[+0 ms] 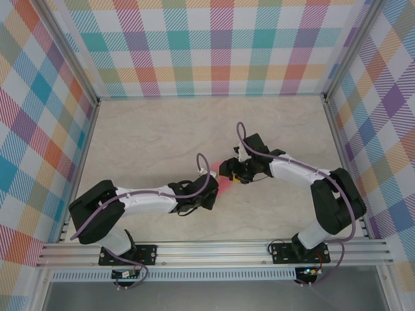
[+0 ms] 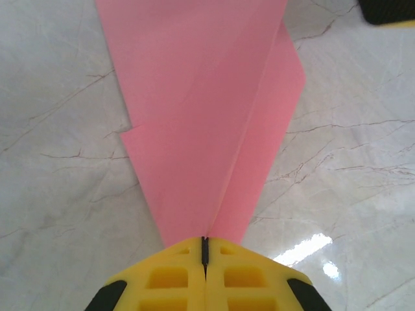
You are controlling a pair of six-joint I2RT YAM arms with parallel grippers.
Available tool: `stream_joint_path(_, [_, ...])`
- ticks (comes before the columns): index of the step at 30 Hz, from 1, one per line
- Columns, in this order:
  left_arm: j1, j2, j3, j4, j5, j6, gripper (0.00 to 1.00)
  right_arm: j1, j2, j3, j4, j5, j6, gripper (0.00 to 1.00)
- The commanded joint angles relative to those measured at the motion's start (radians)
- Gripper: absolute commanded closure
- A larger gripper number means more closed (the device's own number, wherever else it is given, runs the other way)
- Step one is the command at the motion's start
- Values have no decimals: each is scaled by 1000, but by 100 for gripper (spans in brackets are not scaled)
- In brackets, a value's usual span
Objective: Fold a paper plane with a square sheet of paper (pick it up from the middle)
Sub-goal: Fourth fold the wing at the center of the table.
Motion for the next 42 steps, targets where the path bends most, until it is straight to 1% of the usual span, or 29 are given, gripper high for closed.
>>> stream_joint_path(1, [39,-27,-33,79,128,-16,99,-5,-55,0,-17,12,-45,39])
stream_joint_path(3, [62,-30,-54,103,170,-28,99,-5,-72,-15,2,-1,-54,39])
stream_joint_path(6, [94,-37,-90,153,225,-52,98,-5,-73,-33,29,-45,-66,43])
stream_joint_path(9, [125,-49,-118,194,272,-69,99,-2,-56,-46,64,-108,-72,51])
stream_joint_path(12, [152,-60,-133,213,305,-80,98,0,-29,-50,76,-130,-78,64])
stream_joint_path(18, [194,-70,-169,256,359,-109,98,15,45,-29,97,-174,-76,73])
stream_joint_path(23, [211,-68,-174,259,375,-113,98,32,111,2,126,-201,-63,76])
stream_joint_path(30, [228,-53,-173,263,402,-117,98,48,182,46,165,-231,-44,77])
stream_joint_path(40, [241,-53,-183,270,406,-121,98,48,263,84,174,-192,-22,80])
stream_joint_path(42, [242,-51,-186,267,404,-120,95,48,275,89,172,-189,-22,81])
